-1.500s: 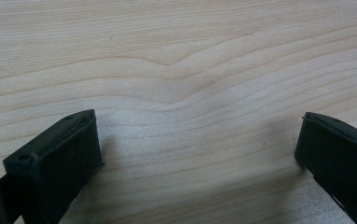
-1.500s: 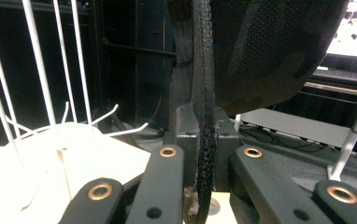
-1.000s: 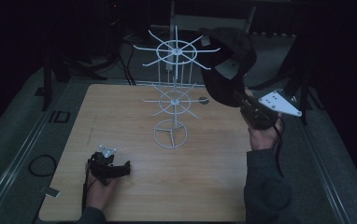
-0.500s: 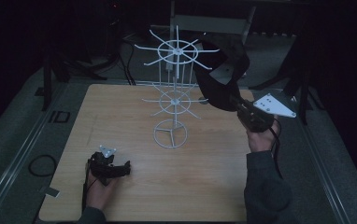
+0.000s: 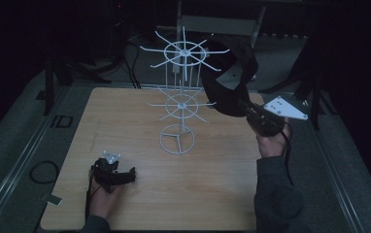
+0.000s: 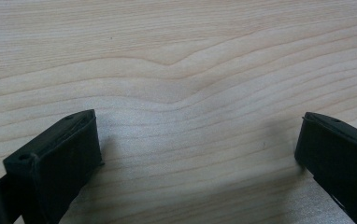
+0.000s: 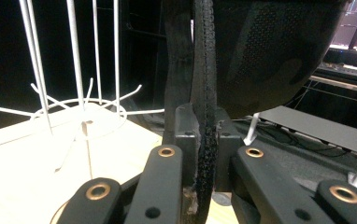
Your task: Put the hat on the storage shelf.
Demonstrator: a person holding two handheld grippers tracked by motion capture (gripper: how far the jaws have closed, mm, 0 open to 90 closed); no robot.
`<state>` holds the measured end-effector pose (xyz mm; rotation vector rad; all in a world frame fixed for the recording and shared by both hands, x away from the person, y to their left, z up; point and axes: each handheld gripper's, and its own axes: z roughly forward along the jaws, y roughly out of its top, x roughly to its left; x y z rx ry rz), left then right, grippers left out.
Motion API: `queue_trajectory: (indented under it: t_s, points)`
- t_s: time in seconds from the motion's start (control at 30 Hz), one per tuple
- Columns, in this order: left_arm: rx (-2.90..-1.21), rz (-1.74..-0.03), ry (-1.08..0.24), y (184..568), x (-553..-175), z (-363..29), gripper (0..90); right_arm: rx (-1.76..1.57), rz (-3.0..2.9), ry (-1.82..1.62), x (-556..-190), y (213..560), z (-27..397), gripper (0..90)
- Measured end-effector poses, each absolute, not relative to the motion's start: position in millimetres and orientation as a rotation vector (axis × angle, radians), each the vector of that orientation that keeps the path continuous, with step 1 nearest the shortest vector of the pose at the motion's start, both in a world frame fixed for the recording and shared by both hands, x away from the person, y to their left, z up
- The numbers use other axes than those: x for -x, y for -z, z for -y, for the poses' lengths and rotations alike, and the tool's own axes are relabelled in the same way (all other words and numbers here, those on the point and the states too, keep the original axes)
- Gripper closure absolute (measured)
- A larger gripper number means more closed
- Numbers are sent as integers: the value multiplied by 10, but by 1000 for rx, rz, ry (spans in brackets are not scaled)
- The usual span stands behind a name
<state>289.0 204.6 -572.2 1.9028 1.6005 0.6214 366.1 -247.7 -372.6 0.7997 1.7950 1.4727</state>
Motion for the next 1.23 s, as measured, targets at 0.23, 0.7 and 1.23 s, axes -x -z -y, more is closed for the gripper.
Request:
queue_trajectory:
  t_s: [0.23, 0.7, 1.23]
  points:
    - [-1905, -1600, -624, 5722, -2890, -2047, 2, -811, -1815, -1477, -3672, 3790, 2519, 804]
    - [-1905, -1600, -624, 5722, -2890, -2047, 2, -858, -1830, -1441, -3703, 3828, 2528, 462]
    - [-1905, -1600, -624, 5722, -2890, -2047, 2, -886, -1861, -1375, -3681, 3846, 2486, 180]
